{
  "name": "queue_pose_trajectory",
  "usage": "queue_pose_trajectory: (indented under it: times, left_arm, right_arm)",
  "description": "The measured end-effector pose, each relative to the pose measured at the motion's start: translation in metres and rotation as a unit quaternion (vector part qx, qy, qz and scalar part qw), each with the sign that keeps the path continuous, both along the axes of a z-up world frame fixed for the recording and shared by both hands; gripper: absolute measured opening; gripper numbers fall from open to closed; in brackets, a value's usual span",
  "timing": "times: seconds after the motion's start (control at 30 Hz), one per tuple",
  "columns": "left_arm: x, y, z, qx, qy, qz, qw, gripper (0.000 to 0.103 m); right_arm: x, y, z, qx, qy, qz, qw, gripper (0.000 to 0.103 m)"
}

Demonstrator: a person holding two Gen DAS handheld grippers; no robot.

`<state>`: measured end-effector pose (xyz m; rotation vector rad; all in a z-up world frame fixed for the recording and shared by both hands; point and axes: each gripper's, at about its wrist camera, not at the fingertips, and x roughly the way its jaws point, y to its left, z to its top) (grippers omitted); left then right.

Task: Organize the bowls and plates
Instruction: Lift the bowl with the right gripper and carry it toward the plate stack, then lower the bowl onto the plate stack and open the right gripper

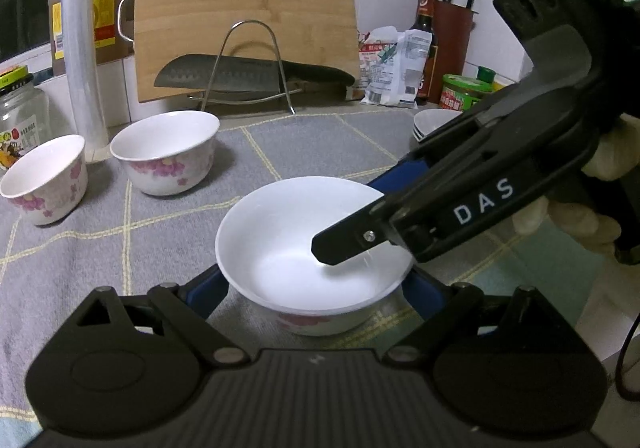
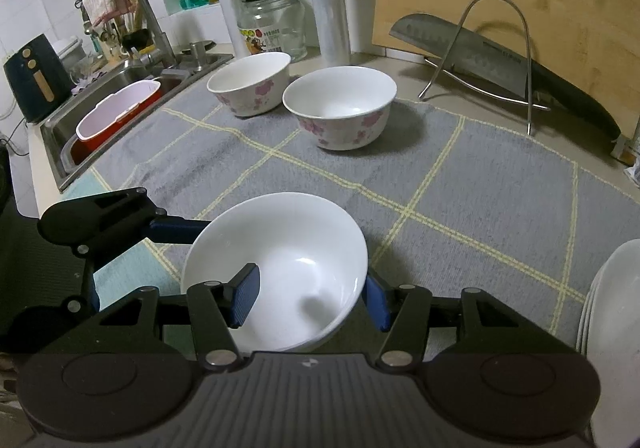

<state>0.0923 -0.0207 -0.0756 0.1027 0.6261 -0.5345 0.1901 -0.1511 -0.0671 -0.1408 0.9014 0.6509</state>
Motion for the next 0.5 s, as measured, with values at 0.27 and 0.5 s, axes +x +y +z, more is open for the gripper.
queue_pose_trajectory:
  times: [0.27, 0.5]
  left_arm:
    - [-0.004, -0.003, -0.001, 0.009, -0.011, -0.003, 0.9999, 0.102]
    - [-0.01, 0.012, 0.008, -0.007, -0.012, 0.01, 0.9999, 0.102]
  right_arm:
    - [-0.002, -0.002, 0.004, 0.005, -0.012, -0.003, 1.0, 0.095]
    - [-0.002, -0.005, 0.009, 0.007, -0.021, -0.009, 1.0, 0.102]
